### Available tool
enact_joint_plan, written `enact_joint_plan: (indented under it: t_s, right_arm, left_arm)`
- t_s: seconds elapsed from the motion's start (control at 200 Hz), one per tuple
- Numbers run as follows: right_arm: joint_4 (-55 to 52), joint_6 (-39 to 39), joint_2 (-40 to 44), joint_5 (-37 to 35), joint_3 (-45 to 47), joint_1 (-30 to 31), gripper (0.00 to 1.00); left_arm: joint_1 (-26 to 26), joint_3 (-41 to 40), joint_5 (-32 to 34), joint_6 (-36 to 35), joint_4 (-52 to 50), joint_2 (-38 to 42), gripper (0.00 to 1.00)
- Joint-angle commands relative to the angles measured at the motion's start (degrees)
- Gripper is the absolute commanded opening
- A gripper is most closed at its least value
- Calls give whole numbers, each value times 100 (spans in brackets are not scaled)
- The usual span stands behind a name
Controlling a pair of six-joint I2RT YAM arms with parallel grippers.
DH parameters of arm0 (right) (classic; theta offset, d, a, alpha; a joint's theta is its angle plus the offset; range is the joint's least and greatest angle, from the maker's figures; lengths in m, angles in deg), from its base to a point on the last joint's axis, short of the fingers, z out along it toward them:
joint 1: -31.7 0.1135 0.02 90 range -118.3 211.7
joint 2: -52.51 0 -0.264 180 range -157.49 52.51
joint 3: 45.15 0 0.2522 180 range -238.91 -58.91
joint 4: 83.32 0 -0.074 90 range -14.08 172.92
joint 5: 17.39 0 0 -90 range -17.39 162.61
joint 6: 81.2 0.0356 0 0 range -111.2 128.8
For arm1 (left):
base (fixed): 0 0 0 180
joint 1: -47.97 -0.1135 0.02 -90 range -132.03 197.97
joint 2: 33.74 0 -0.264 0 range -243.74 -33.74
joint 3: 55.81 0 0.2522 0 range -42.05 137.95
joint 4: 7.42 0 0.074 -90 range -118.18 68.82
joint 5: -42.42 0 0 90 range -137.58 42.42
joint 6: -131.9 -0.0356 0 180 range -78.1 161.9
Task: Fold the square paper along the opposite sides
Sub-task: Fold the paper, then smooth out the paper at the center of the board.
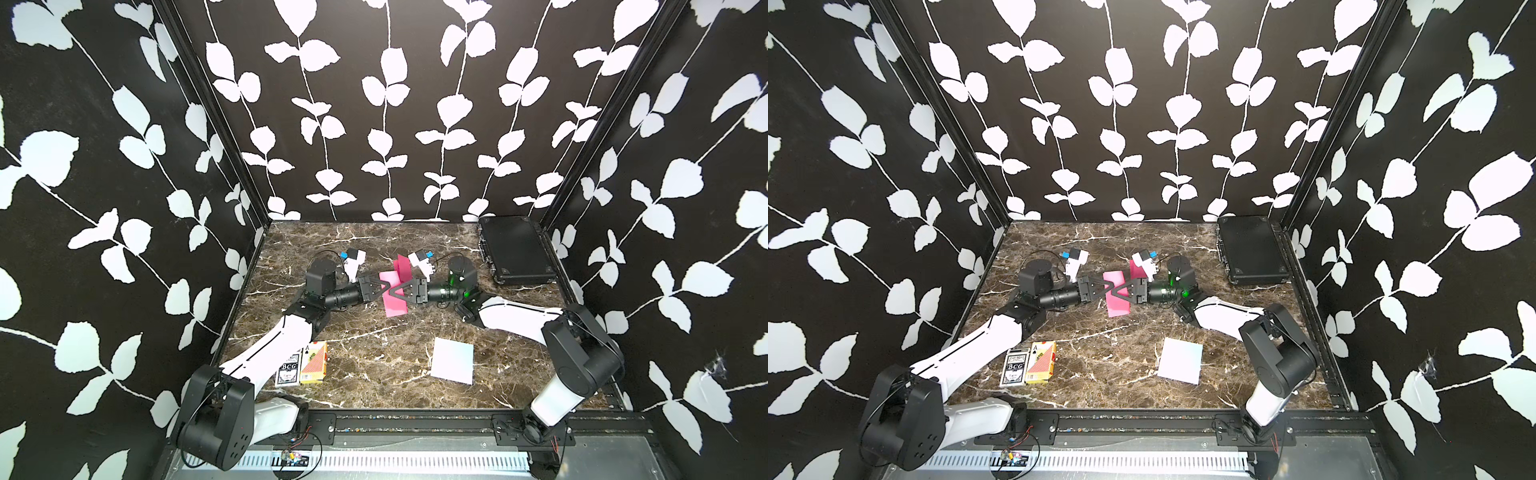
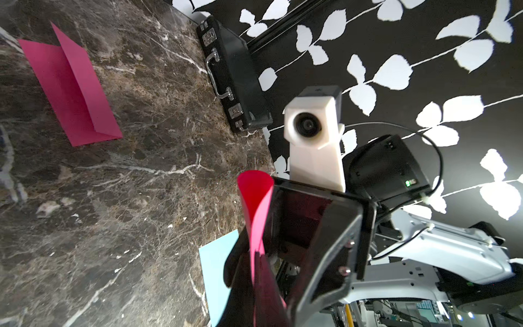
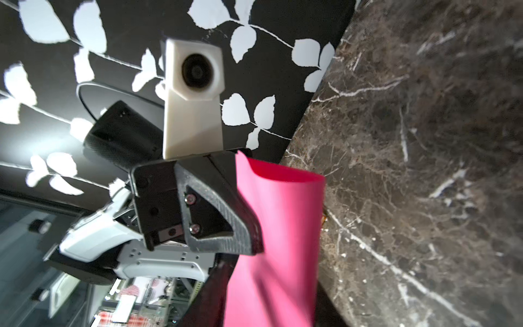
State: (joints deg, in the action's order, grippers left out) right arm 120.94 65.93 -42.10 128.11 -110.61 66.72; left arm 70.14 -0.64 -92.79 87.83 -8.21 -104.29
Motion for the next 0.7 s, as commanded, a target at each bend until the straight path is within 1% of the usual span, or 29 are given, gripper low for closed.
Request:
enact_joint_plan:
  t_s: [0.0, 0.03, 0.065, 0.12, 0.17, 0.225, 0.265, 0.305, 0.355, 0.435, 0.515, 0.58, 0.695]
  right_arm:
    - [74, -388, 692, -43, 181, -220, 52]
    - [-296, -749, 942, -196, 371, -300, 53]
    - [-800, -1298, 1289, -530, 572, -375, 54]
    - [-1339, -2356, 1915, -1291, 1019, -351, 54]
    - [-1224, -3202, 2426, -1927, 1517, -207, 54]
    - [-882, -4063, 2858, -2622, 2073, 52, 52]
    - [-656, -4606, 3030, -3015, 2397, 262, 51]
    - [-507, -4981, 3116, -3363, 2575, 452, 49]
    - [-457, -5201, 3035, -3654, 2647, 600, 47]
    - [-342, -5371, 2694, -3697, 2648, 714, 39]
    - [7, -5472, 2295, -3851, 2743, 875, 34]
    - [522, -5533, 1966, -3912, 2793, 994, 28]
    - [772, -5630, 1303, -3850, 2589, 1110, 23]
  left_arm:
    - [15, 269, -193, -503, -626, -33, 0]
    - [13, 288, -220, -618, -784, -49, 0]
    - [15, 314, -218, -778, -998, -89, 0]
    - [17, 359, -222, -1033, -1387, -216, 0]
    - [31, 413, -216, -1235, -1720, -436, 0]
    - [78, 403, -138, -1332, -1836, -692, 0]
    - [137, 417, -14, -1428, -1953, -917, 0]
    - [180, 488, 113, -1572, -2181, -1167, 0]
    - [232, 572, 270, -1710, -2361, -1494, 0]
    - [263, 658, 309, -1729, -2352, -1903, 0]
    - [265, 493, 571, -1630, -2018, -2010, 0]
    - [260, 364, 720, -1605, -1777, -2078, 0]
    - [259, 212, 828, -1599, -1411, -2348, 0]
